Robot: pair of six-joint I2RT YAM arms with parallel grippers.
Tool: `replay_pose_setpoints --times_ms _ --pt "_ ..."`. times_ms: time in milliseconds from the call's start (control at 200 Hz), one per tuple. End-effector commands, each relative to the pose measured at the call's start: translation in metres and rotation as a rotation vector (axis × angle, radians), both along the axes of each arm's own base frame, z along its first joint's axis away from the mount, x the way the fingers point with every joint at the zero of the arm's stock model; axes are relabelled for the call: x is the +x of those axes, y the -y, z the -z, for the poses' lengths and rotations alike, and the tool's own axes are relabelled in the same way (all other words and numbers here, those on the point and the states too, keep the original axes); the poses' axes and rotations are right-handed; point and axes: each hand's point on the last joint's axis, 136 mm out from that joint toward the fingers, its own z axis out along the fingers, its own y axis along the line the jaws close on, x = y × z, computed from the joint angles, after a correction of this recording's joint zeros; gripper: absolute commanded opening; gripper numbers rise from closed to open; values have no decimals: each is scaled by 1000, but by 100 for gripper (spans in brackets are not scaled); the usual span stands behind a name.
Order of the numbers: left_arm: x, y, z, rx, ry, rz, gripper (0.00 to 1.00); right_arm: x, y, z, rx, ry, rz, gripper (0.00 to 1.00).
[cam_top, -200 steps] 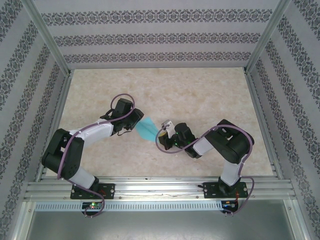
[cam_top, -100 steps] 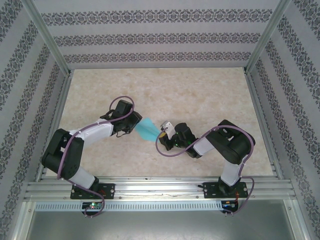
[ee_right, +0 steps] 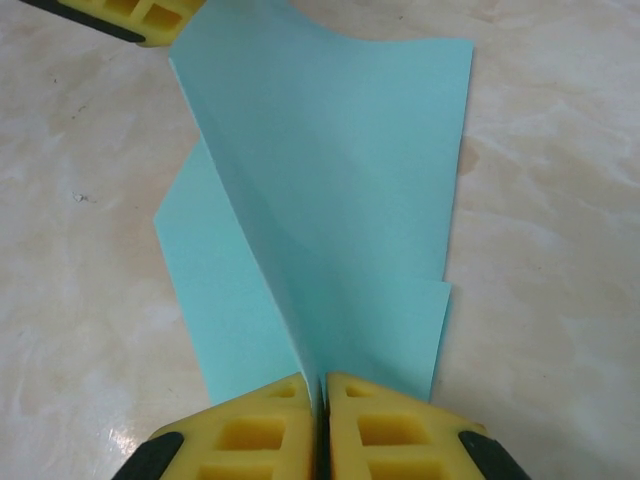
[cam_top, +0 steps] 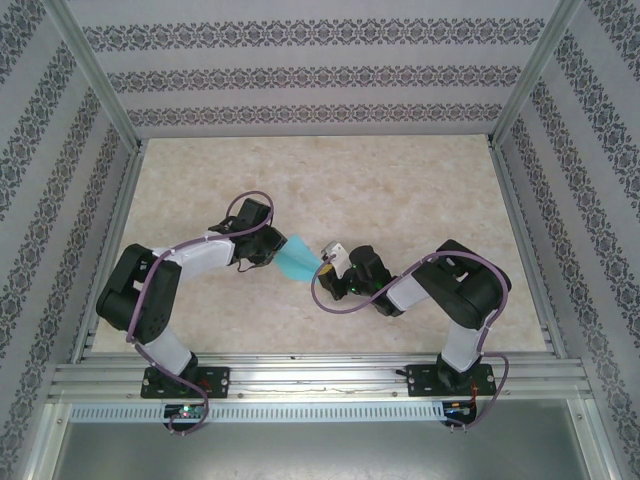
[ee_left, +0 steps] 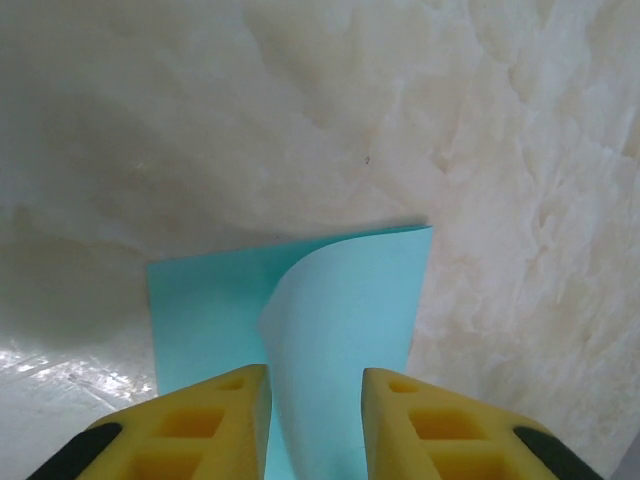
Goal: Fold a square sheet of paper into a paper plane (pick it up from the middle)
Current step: Fourth fold the wing at the center of the table.
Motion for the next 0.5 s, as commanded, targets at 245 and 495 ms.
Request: replay_pose_setpoints --times_ms 245,495 --pt "3 6 -12 -41 28 12 0 -6 -6 -16 -48 95 9 29" --pt "4 7 -18 -67 44 -3 0 -4 -3 -13 -150 137 78 32"
